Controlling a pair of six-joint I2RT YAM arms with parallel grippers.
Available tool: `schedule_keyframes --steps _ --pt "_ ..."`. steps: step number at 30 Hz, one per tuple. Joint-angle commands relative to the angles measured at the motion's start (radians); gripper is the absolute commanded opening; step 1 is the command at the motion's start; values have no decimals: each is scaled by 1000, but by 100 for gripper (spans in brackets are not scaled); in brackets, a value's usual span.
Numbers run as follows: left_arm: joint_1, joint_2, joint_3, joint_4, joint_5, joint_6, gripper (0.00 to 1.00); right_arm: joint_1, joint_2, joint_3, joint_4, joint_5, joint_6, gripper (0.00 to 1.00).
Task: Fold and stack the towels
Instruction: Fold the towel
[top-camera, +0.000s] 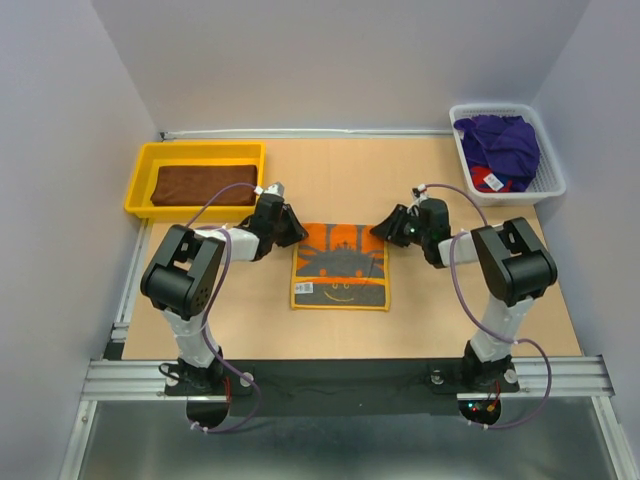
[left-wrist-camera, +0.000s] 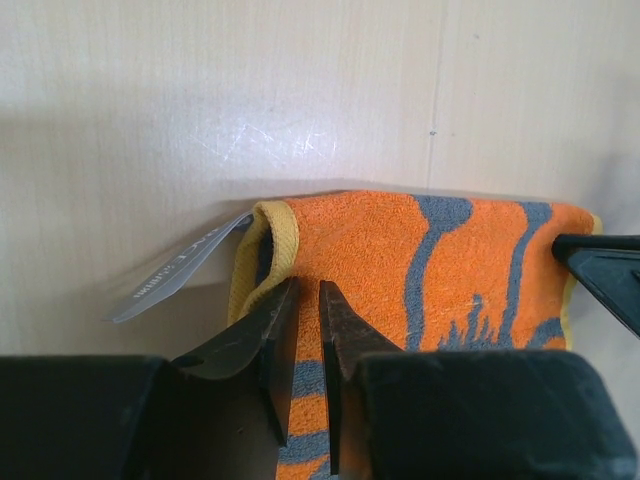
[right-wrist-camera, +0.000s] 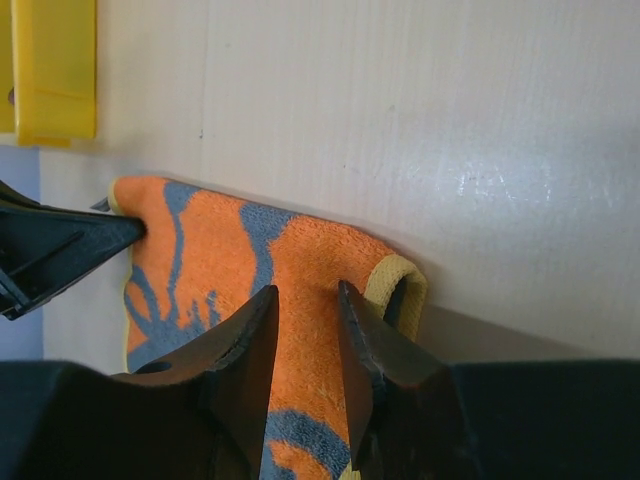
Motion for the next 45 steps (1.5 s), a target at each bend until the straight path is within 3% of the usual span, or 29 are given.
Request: schedule_keyframes --steps 1,9,11,12,19,26,38,45 --pt "4 -38 -24 -32 -16 15 27 -25 -51 -19 14 60 -67 37" --pt "3 -113 82 -150 24 97 49 -25 -105 191 -375 22 -343 43" --pt "3 -141 143 -217 18 143 63 -25 -118 246 -481 16 -443 49" --pt "3 -147 166 -246 14 158 63 -25 -119 268 -520 13 -481 49" --pt "3 -162 378 -568 -129 428 97 -25 -45 446 -801 -18 -754 55" --pt "3 -219 358 -636 -210 624 99 -23 59 620 -980 -114 -943 53" --pt "3 -224 308 -584 -198 641 98 2 170 714 -1083 -124 -1018 48" --pt "3 -196 369 -598 -161 655 98 21 213 717 -1088 -85 -1045 47"
